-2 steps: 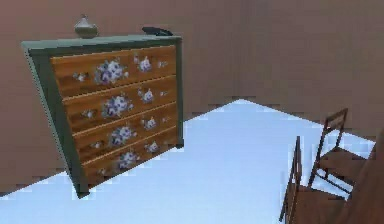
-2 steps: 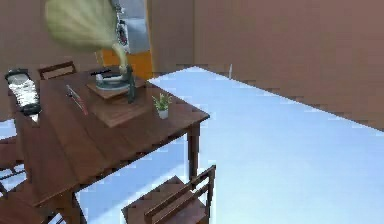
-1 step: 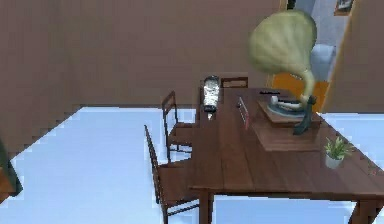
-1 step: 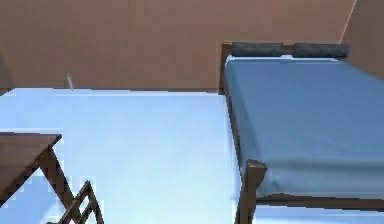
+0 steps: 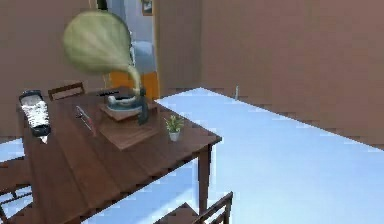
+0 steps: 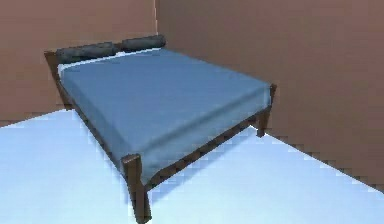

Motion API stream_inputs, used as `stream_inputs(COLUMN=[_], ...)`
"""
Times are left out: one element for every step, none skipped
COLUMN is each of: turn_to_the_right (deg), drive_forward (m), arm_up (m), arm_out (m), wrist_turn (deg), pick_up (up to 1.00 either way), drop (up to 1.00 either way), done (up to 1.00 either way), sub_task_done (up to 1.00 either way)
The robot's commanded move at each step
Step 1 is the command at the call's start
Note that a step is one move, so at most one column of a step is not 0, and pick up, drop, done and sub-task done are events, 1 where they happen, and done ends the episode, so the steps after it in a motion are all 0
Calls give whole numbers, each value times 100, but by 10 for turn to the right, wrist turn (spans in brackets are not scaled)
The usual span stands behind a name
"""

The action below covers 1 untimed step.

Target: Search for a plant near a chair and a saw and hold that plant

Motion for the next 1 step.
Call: stream_inputs(turn_to_the_right=[330], drive_forward=[0], arm_up=[0], arm_out=[0], wrist_turn=[0], pick_up=[0], drop=[0], done=[0], sub_task_done=[0])
